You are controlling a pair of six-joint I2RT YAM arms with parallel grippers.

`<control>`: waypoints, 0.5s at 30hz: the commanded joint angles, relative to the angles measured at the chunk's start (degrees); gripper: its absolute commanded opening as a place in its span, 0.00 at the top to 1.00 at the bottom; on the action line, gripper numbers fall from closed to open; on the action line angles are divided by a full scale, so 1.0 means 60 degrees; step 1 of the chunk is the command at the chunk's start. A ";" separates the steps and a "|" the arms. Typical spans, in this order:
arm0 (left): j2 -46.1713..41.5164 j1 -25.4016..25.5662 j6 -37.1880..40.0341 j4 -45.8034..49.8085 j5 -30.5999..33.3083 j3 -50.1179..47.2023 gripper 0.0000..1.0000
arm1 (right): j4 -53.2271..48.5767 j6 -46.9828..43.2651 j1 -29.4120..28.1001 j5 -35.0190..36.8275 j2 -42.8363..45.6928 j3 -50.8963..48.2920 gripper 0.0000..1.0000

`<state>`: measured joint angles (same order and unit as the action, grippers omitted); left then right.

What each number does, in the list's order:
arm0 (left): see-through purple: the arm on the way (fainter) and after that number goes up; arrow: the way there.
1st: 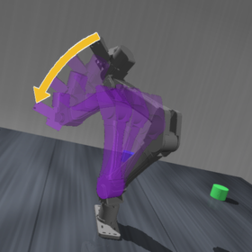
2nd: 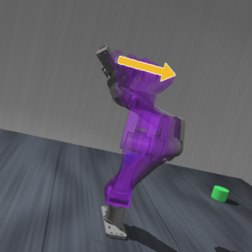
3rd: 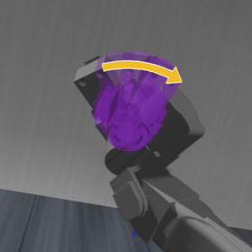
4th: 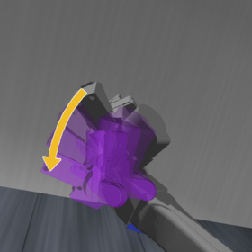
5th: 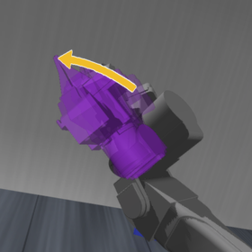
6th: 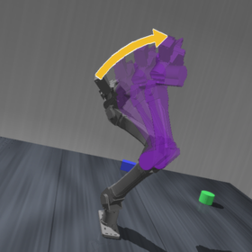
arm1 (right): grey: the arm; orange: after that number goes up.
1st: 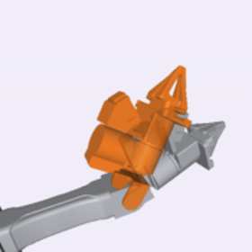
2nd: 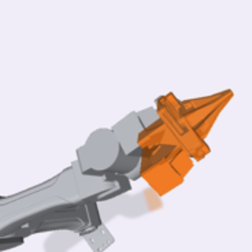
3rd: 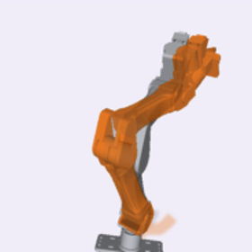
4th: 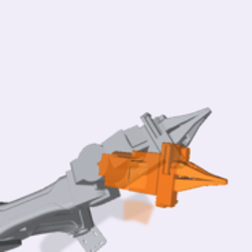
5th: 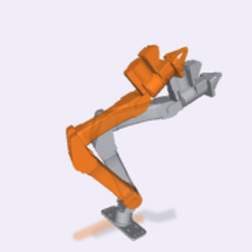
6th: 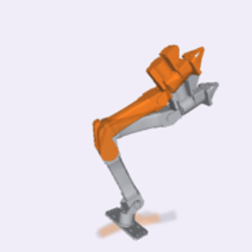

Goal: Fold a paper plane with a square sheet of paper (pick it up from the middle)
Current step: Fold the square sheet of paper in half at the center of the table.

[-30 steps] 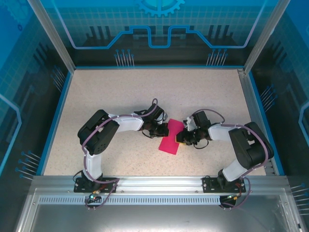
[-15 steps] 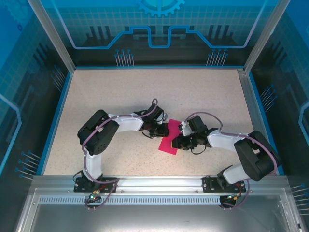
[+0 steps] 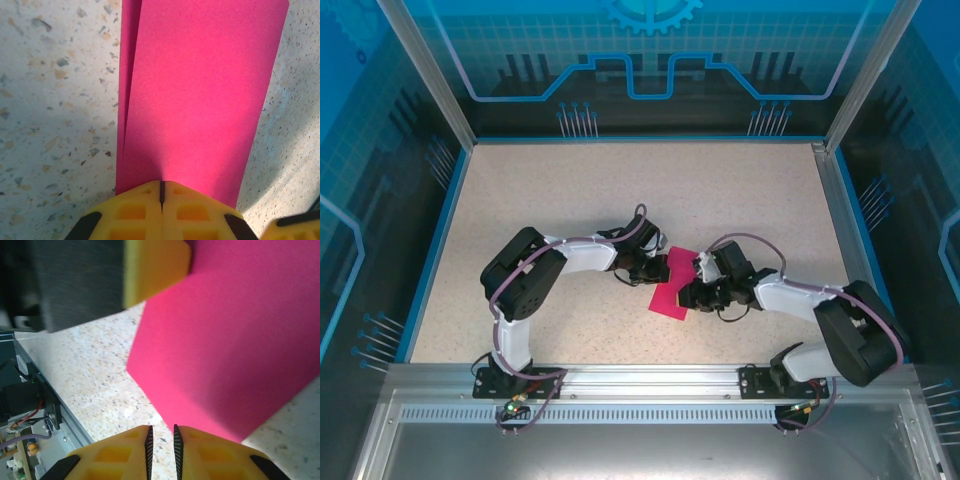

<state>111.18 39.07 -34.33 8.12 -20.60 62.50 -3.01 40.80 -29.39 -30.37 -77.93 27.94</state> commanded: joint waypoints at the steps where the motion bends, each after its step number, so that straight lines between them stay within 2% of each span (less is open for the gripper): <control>1: 0.0151 0.0113 0.0030 0.0800 0.0370 -0.0249 1.00 | -0.0237 0.0323 -0.0355 0.0063 0.0422 -0.0134 0.78; 6: 0.0030 0.0123 0.0008 0.0743 0.0372 -0.0327 1.00 | -0.0189 0.0216 -0.0763 0.0162 0.0155 -0.0389 0.77; 11: 0.0003 0.0116 -0.0067 0.0626 0.0259 -0.0339 1.00 | -0.0319 -0.0009 -0.0757 0.0568 -0.0369 -0.0522 0.78; 15: -0.0183 0.0113 -0.0094 0.0599 0.0225 -0.0369 1.00 | -0.0647 -0.0087 -0.0753 0.0854 -0.0104 -0.0375 0.77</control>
<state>110.96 39.07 -34.50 8.12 -20.60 62.46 -4.43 41.43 -33.39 -27.42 -79.79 25.32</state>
